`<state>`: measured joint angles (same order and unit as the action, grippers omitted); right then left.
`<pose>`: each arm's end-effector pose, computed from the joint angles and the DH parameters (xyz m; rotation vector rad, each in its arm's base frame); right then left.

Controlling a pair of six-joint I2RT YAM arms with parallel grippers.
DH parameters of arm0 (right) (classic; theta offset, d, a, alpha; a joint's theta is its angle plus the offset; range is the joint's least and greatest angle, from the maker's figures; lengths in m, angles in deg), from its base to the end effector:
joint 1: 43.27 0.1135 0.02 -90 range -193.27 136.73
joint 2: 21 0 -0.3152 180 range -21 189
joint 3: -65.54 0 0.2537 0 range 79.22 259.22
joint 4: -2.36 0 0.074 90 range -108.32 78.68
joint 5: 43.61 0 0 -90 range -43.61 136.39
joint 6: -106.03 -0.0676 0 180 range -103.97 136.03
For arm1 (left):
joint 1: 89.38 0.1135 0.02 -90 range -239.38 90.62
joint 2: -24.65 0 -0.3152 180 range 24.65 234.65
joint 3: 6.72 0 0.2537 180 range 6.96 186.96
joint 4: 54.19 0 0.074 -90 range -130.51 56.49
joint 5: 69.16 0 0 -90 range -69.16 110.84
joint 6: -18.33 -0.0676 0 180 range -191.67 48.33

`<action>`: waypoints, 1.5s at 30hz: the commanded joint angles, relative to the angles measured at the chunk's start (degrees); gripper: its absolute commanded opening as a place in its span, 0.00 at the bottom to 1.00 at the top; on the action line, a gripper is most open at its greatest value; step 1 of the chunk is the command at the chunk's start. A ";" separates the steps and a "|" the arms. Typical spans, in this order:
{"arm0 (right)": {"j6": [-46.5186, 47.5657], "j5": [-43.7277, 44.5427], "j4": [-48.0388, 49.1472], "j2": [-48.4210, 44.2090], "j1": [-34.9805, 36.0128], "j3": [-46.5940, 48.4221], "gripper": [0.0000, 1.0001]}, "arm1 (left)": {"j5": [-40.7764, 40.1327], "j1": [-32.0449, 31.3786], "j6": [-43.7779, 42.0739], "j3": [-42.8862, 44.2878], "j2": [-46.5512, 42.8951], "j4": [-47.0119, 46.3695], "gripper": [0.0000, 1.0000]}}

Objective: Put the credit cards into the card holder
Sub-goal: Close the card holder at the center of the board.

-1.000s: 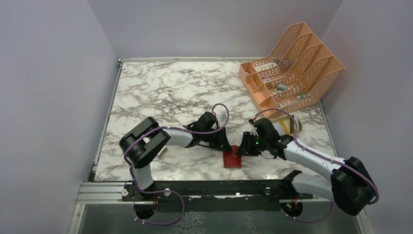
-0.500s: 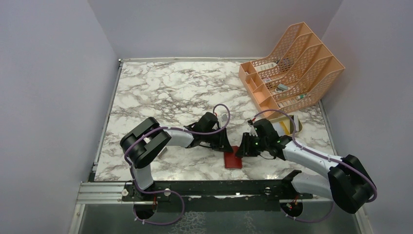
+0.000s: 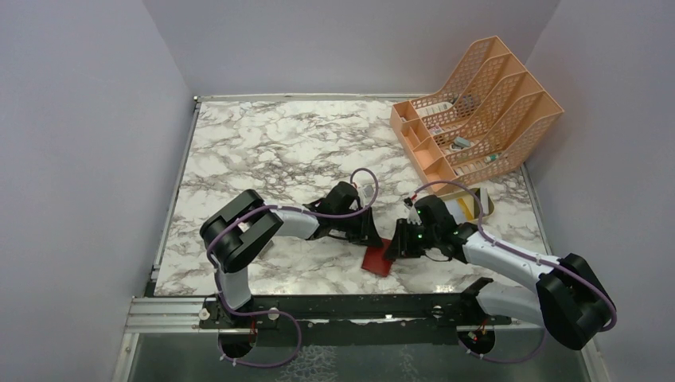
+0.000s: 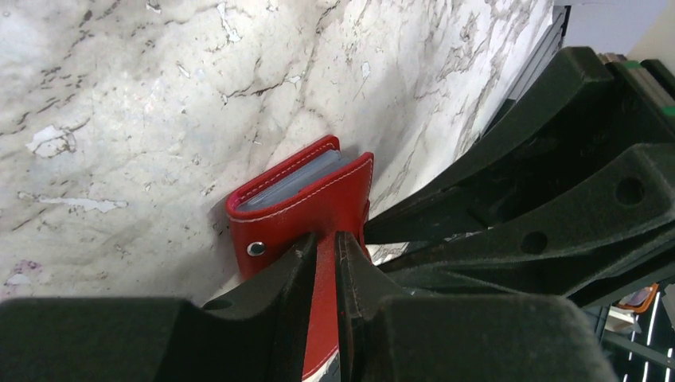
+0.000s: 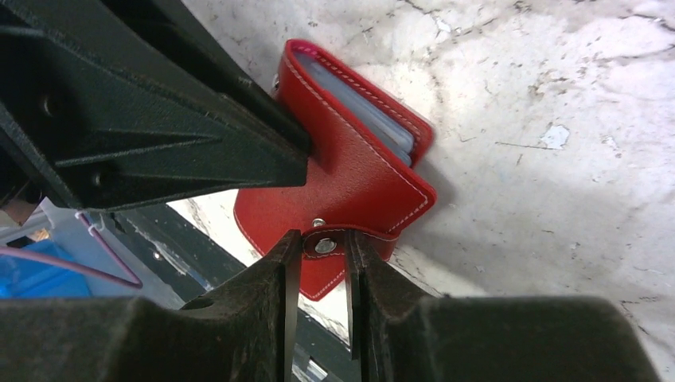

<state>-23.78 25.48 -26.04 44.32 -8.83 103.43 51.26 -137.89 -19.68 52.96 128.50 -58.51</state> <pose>0.1435 0.1277 0.1696 -0.0269 2.7422 0.9107 0.2254 -0.3066 0.1580 0.2532 2.6250 -1.3959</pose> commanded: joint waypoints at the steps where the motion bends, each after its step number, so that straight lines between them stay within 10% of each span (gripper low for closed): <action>1: -0.27 -4.38 4.10 -0.27 0.72 -0.65 0.26 | -3.24 -1.93 -1.85 -0.59 4.70 5.97 0.20; 14: -0.79 -2.79 4.09 0.88 0.72 -0.10 0.29 | -3.58 -2.11 -1.67 -0.19 2.84 7.66 0.20; 25: -1.28 -0.25 1.37 -0.92 0.72 -0.83 0.26 | -15.42 -2.10 -6.30 1.88 -12.16 26.82 0.36; 45: -1.62 2.11 -1.56 -1.34 0.73 0.57 0.26 | -6.04 -2.12 -0.22 -7.11 -9.20 10.36 0.29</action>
<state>-25.90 23.64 -24.25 44.05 -8.46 102.81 42.93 -139.75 -20.78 46.58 117.58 -45.09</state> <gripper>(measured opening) 0.256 0.300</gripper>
